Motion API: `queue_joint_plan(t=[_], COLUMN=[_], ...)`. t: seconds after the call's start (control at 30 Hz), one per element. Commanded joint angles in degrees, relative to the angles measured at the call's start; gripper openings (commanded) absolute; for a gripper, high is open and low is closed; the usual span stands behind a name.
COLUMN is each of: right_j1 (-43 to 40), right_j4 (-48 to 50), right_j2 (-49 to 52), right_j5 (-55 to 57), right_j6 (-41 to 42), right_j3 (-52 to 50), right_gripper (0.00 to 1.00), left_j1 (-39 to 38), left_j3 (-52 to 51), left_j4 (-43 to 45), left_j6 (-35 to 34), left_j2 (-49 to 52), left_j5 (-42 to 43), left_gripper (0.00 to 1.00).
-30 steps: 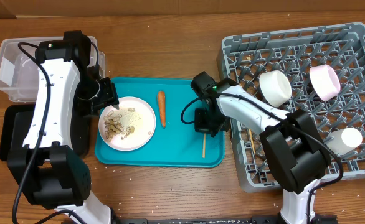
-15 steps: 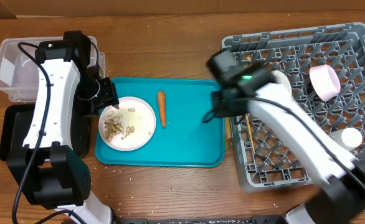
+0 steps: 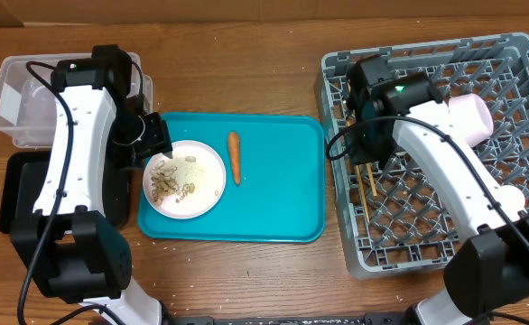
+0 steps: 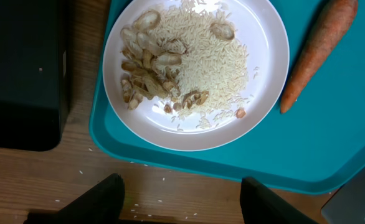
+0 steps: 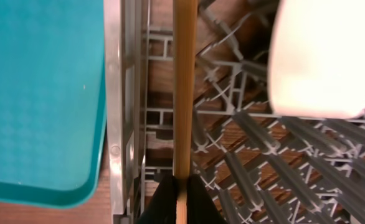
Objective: Sort waste into correct bins and load items into the dishwasher
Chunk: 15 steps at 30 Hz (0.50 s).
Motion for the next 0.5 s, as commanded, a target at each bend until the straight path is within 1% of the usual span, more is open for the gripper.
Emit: queue_joint_plan(t=[0.0, 0.07, 0.13, 0.27, 0.47], right_j1=[0.00, 0.00, 0.00, 0.00, 0.00], right_j4=[2.95, 5.68, 6.23, 5.86, 3.69], right_j2=[1.88, 2.29, 2.29, 1.79, -2.21], right_j5=[-1.16, -1.09, -0.92, -0.90, -0.70], right_j6=[-2.12, -2.58, -2.54, -2.05, 3.43], right_j3=[-3.76, -6.60, -7.41, -7.04, -2.47], right_gripper=[0.04, 0.04, 0.04, 0.22, 0.25], left_j1=[0.09, 0.09, 0.09, 0.09, 0.09], left_j3=[0.63, 0.63, 0.63, 0.63, 0.63], left_j4=[-0.07, -0.07, -0.07, -0.04, -0.02], left_j6=[0.90, 0.90, 0.90, 0.90, 0.90], left_j2=[-0.90, -0.90, -0.90, -0.90, -0.90], left_j5=[-0.35, -0.35, -0.35, -0.35, -0.33], left_gripper=[0.62, 0.62, 0.62, 0.62, 0.62])
